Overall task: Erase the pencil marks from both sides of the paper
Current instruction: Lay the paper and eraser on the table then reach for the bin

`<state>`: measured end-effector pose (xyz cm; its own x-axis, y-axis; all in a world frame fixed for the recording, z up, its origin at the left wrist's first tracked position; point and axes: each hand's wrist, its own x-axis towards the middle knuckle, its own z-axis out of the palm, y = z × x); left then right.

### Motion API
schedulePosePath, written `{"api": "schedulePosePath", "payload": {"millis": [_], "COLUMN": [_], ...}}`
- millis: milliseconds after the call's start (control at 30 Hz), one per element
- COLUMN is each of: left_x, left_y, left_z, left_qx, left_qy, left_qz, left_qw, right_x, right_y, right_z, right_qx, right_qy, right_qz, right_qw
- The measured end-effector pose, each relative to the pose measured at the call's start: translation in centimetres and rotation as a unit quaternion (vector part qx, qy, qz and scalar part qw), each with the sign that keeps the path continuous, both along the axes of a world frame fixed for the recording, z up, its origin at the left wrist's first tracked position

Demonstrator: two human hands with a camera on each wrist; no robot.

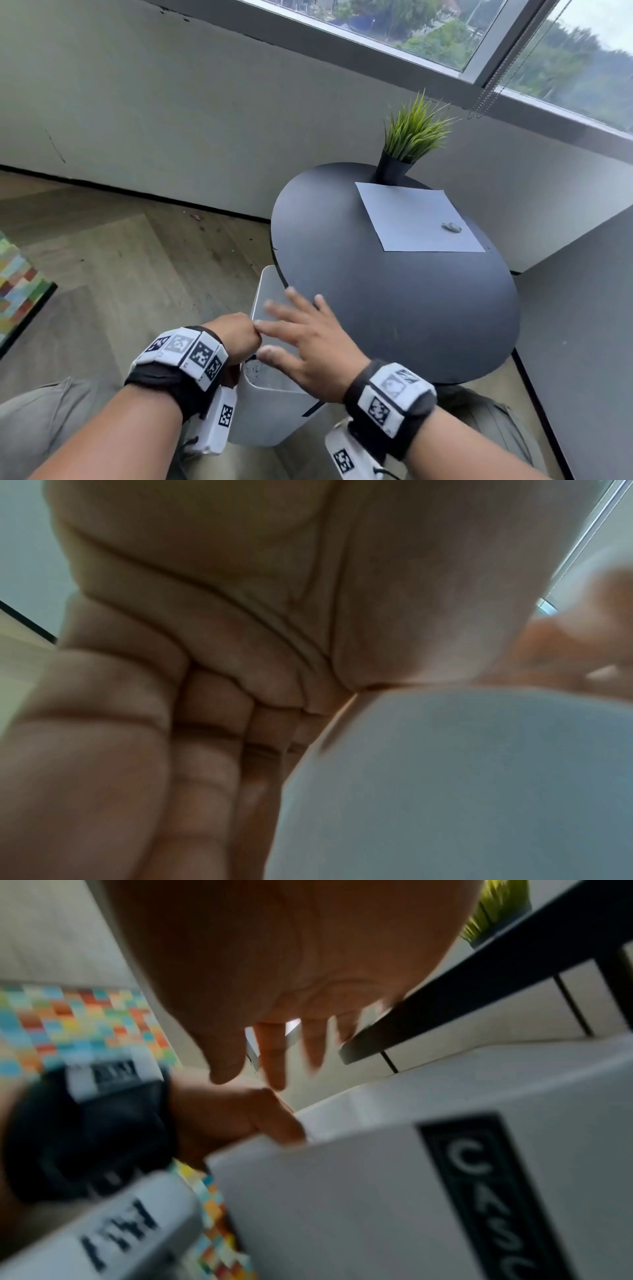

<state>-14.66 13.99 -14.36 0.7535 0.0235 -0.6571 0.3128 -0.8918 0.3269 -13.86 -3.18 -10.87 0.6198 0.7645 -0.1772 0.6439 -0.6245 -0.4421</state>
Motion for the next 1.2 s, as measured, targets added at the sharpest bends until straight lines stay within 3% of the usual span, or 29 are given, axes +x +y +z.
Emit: {"api": "schedulePosePath", "payload": {"millis": [67,133,200,300,467,600,700,800,833,900,933,1000,1067,1200], "left_x": [0.0,0.0,0.0,0.2,0.4,0.6,0.7,0.8,0.8,0.8,0.7,0.6,0.5,0.3], "left_y": [0.0,0.1,0.2,0.1,0.1,0.6,0.8,0.8,0.8,0.7,0.6,0.6,0.6,1.0], "left_z": [0.1,-0.3,-1.0,-1.6,-2.2,-2.9,-2.9,-2.6,-2.7,-2.7,-2.6,-2.7,-2.8,-3.0], "left_qx": [0.006,0.014,0.014,0.017,0.021,0.013,0.02,0.025,0.023,0.013,0.012,0.013,0.004,0.009], "left_qy": [0.006,0.004,0.021,0.026,0.039,0.048,0.049,0.052,0.05,0.042,0.04,0.039,0.036,0.048], "left_qz": [0.0,-0.011,-0.016,-0.011,0.005,0.031,0.011,-0.008,-0.015,-0.009,0.0,0.017,0.02,0.001], "left_qw": [1.0,1.0,1.0,0.999,0.999,0.998,0.999,0.998,0.998,0.999,0.999,0.999,0.999,0.999], "right_x": [1.1,4.8,9.3,14.8,19.5,18.5,13.2,10.0,10.5,13.5,15.5,19.0,21.2,23.4], "right_y": [-1.2,-2.4,-3.4,-3.3,-0.3,0.8,-0.7,-2.9,-2.9,-2.2,-1.6,-0.6,-0.1,0.9], "right_z": [1.6,2.9,4.2,5.4,3.2,2.0,2.7,4.4,5.1,5.5,5.4,4.7,3.5,1.9], "right_qx": [0.129,0.152,0.034,-0.122,-0.199,-0.243,-0.247,-0.126,-0.066,0.028,0.033,-0.055,-0.165,-0.219], "right_qy": [0.069,0.056,0.022,-0.01,-0.054,-0.046,-0.062,-0.011,-0.013,-0.05,-0.063,-0.049,-0.032,-0.066], "right_qz": [-0.021,-0.114,-0.161,-0.135,-0.088,-0.086,0.054,0.204,0.187,0.035,-0.037,-0.122,-0.136,-0.139], "right_qw": [0.989,0.98,0.986,0.983,0.975,0.965,0.966,0.971,0.98,0.998,0.997,0.99,0.976,0.963]}}
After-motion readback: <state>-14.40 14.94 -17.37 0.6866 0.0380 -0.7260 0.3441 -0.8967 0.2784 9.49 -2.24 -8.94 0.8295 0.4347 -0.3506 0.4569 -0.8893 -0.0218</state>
